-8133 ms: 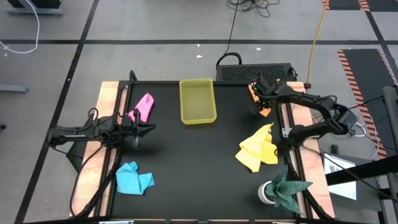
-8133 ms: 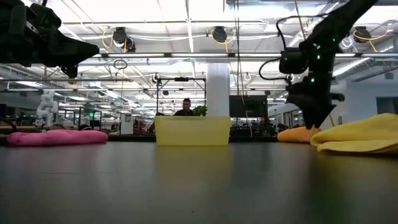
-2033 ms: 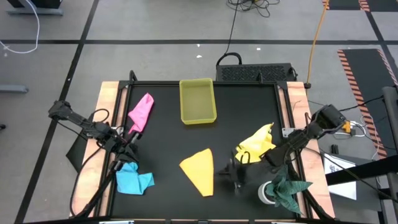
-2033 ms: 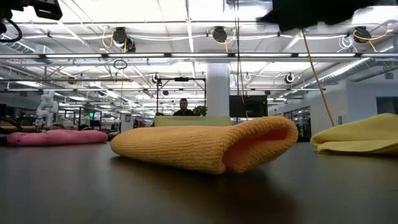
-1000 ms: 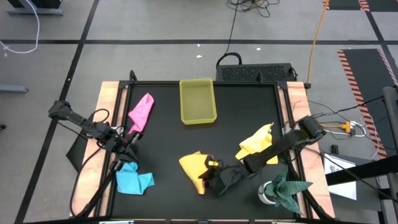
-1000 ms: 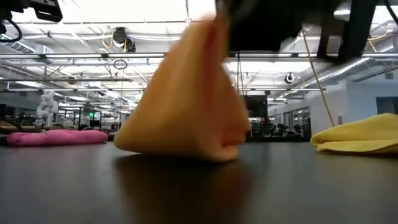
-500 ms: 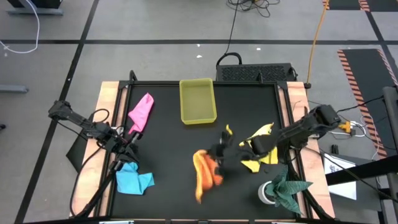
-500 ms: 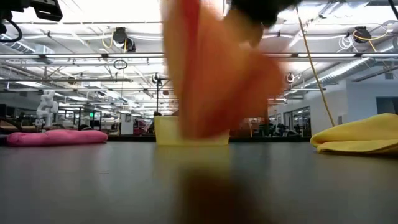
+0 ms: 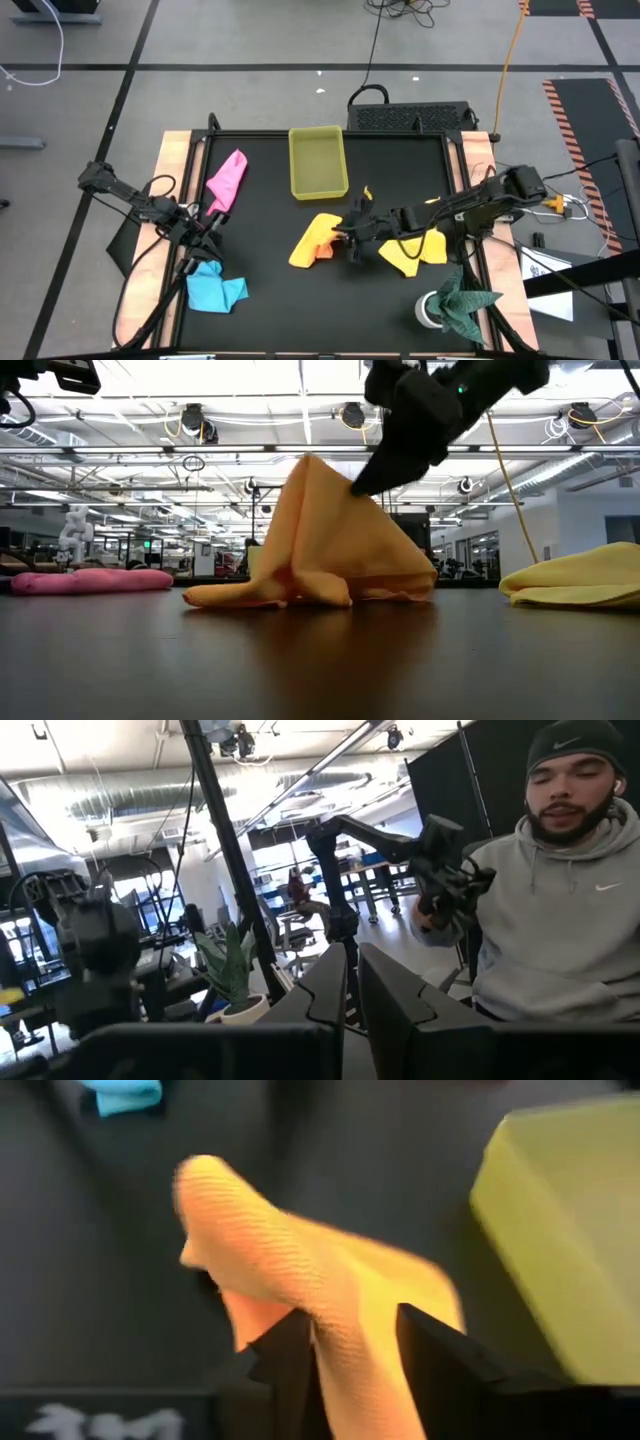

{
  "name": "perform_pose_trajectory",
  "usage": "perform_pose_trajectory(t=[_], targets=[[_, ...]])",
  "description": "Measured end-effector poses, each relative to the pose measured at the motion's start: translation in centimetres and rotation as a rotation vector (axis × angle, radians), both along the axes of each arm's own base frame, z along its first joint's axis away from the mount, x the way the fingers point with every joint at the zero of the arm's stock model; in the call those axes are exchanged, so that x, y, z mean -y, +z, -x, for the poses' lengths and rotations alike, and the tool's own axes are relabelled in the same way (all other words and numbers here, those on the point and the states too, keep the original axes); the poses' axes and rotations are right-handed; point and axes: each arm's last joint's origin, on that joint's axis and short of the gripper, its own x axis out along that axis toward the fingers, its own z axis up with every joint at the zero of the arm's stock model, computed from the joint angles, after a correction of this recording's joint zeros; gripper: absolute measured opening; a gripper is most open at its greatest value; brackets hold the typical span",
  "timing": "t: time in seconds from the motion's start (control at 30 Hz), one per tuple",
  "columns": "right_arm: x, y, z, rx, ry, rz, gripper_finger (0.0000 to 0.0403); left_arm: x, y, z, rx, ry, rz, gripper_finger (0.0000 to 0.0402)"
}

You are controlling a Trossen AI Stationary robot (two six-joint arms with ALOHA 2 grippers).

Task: Fold microfiber towels
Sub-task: Fold the orange towel

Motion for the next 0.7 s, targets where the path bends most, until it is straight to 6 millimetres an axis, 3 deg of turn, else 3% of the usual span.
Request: perform_pose_trajectory(t=[0.2, 0.43, 0.53, 0.7], targets=[[-2.4, 0.2, 0.9, -0.02, 0.096, 0.047, 0.0188, 0.0, 0.0, 0.0, -0.001, 0.001, 0.0, 0.0035], [-6.3, -2.5, 0.7, -0.085, 0.412, 0.058, 0.0173, 0.0, 0.0, 0.0, -0.001, 0.0, 0.002, 0.0035], [-6.8, -4.2, -0.1, -0.075, 0.461, 0.11, 0.0166, 0.0, 0.0, 0.0, 0.0, 0.0, 0.002, 0.0035], [-6.3, -5.1, -3.2, 0.063, 0.337, 0.092, 0.0166, 0.0, 0.0, 0.0, 0.01, 0.004, -0.009, 0.0035]])
